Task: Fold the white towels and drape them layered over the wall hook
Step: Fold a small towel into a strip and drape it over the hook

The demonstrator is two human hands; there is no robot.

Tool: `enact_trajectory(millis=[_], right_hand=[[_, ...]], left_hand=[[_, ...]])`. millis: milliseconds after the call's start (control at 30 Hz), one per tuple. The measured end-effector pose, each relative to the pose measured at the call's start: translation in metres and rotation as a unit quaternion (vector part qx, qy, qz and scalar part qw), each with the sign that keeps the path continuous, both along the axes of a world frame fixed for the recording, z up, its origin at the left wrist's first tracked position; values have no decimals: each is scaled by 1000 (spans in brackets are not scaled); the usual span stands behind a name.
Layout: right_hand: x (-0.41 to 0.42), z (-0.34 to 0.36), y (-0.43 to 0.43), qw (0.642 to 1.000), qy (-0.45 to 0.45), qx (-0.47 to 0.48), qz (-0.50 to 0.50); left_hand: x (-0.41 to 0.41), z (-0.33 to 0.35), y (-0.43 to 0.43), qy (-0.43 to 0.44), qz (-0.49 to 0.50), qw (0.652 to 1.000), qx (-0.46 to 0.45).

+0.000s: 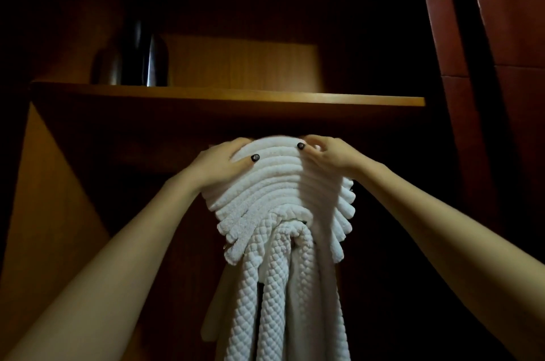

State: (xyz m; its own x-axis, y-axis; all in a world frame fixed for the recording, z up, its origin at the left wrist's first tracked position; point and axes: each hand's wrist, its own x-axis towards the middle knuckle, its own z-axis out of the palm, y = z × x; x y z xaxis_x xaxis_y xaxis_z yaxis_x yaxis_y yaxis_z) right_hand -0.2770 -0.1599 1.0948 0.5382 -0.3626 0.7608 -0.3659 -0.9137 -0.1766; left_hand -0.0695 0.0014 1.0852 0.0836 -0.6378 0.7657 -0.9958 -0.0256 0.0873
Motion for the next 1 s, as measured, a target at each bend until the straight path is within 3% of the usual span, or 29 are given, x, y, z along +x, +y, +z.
enact_trajectory(millis=[200, 400, 767, 1000], right_hand=[[-3, -9, 7, 998, -54, 38, 17], [-28, -31, 40, 997, -32, -33, -62], [-83, -142, 140, 989, 90, -83, -85], [-136, -210, 209, 985, 154, -27, -70]], left_hand=[[-6, -2, 7, 12, -3, 998, 62], [-29, -16, 35, -71, 86, 993, 30], [-91, -135, 138, -102, 141, 984, 40], [-145, -211, 205, -77, 146, 982, 88]])
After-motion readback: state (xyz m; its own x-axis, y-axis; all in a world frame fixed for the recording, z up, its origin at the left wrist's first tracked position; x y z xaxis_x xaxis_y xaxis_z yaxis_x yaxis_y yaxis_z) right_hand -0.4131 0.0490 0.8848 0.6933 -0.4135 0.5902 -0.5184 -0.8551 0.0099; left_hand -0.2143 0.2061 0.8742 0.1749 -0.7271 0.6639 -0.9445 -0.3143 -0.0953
